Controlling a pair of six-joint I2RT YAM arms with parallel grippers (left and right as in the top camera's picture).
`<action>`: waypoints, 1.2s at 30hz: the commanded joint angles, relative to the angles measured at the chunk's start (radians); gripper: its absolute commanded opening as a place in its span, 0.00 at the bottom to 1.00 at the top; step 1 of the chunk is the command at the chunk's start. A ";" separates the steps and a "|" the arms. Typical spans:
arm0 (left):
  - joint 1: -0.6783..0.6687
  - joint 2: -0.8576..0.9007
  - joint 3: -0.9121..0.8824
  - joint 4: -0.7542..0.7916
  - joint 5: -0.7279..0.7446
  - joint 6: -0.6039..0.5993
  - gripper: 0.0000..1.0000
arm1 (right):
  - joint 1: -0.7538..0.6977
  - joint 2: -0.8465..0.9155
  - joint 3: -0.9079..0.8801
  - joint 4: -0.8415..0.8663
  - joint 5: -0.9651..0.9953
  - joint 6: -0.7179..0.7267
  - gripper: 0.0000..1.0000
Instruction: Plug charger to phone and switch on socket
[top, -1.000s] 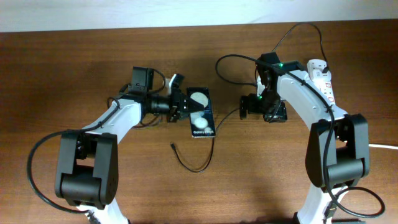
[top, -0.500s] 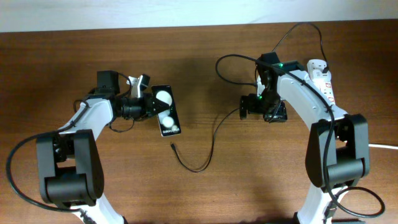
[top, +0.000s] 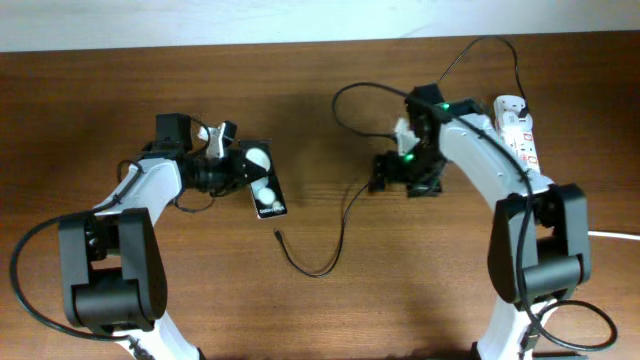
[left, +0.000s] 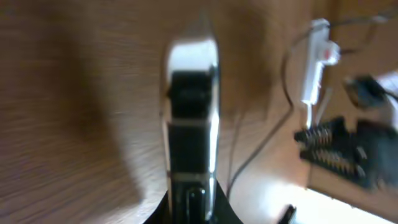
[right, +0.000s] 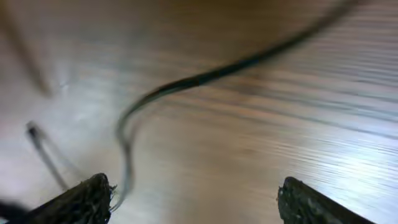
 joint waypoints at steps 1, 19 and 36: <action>0.026 -0.028 0.005 -0.002 -0.061 -0.082 0.00 | 0.123 0.002 -0.003 0.013 -0.074 -0.062 0.89; 0.129 -0.028 0.005 -0.061 -0.042 -0.130 0.00 | 0.761 0.039 -0.003 0.367 0.524 0.205 0.61; 0.129 -0.028 0.005 -0.061 -0.045 -0.130 0.00 | 0.766 0.039 -0.031 0.331 0.526 0.336 0.45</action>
